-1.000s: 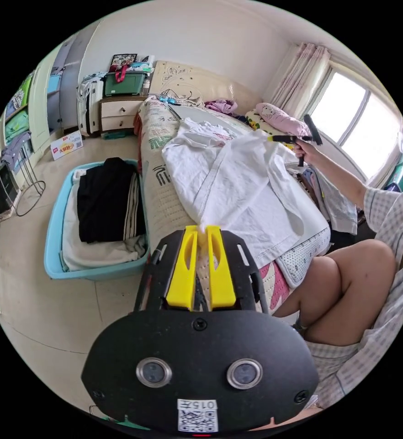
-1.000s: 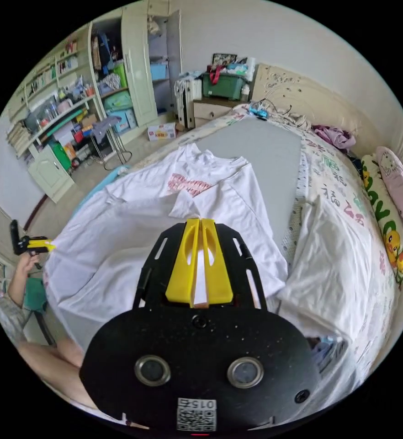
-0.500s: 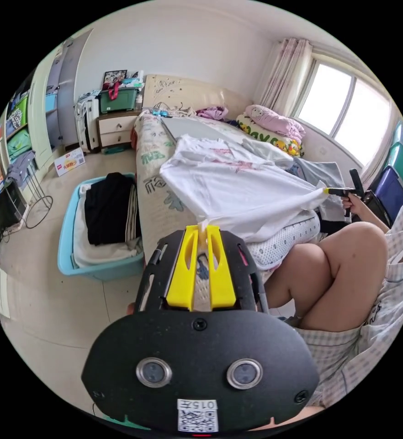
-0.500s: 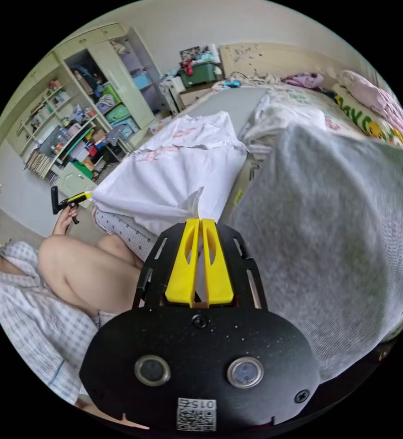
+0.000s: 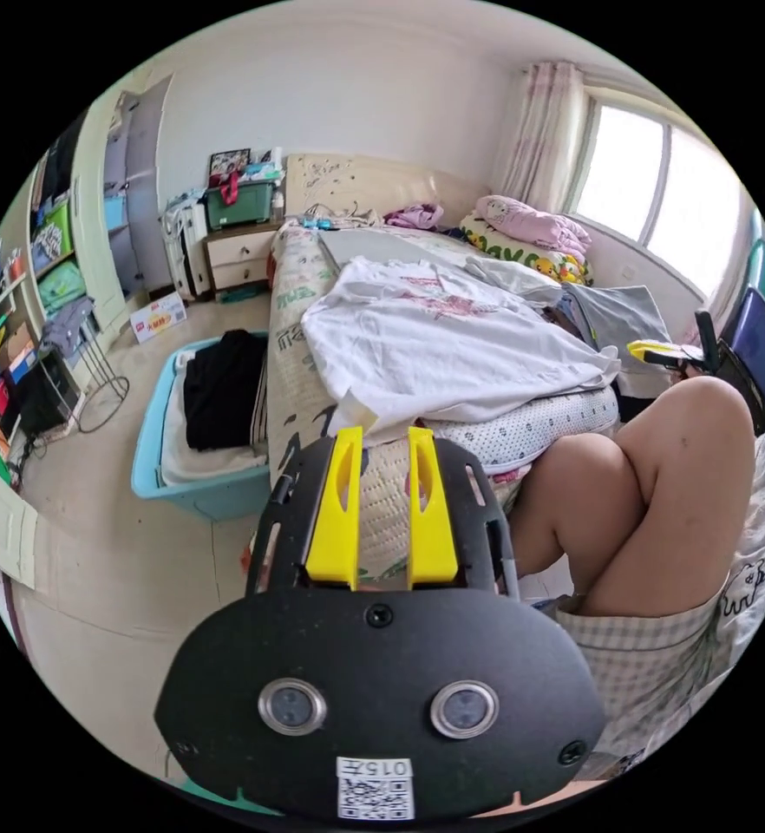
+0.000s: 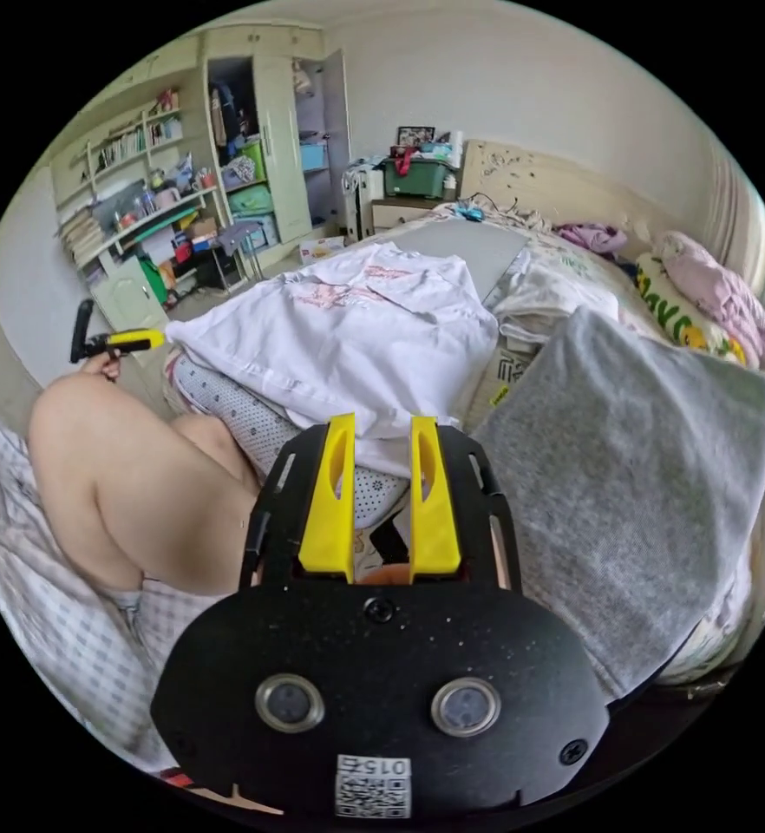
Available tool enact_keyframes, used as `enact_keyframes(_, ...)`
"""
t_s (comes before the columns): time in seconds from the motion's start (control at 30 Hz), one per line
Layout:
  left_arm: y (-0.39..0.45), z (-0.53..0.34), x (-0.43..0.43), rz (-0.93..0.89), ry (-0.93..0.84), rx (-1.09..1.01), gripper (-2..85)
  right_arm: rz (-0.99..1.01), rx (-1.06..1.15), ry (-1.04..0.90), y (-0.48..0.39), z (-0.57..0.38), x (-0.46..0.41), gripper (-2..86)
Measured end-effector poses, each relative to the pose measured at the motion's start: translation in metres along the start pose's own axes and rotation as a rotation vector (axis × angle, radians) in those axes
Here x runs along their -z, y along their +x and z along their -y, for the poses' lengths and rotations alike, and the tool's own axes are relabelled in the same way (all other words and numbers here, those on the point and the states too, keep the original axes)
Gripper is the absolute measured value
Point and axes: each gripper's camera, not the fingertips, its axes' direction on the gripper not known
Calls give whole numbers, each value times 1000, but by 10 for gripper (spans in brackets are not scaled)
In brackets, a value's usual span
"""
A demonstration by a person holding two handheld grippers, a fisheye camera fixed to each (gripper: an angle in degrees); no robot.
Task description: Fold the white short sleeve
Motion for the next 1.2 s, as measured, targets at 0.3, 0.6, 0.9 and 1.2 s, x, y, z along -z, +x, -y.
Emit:
enact_keyframes(0.3,8,-14,-2,-10,-21,16,80,69,155,-57,-28,-15,-3,62)
enact_keyframes(0.6,-8,26,-45,-140,-139,-22,85,259,270,-307,-38,27,-67,87)
enact_keyframes(0.9,-30,63,-38,-121,-95,43,-3,237,73,-130,14,35,-32,-7)
enact_keyframes(1.2,-7,85,-49,-257,-137,-155,57,183,9,-112,41,46,-33,-8)
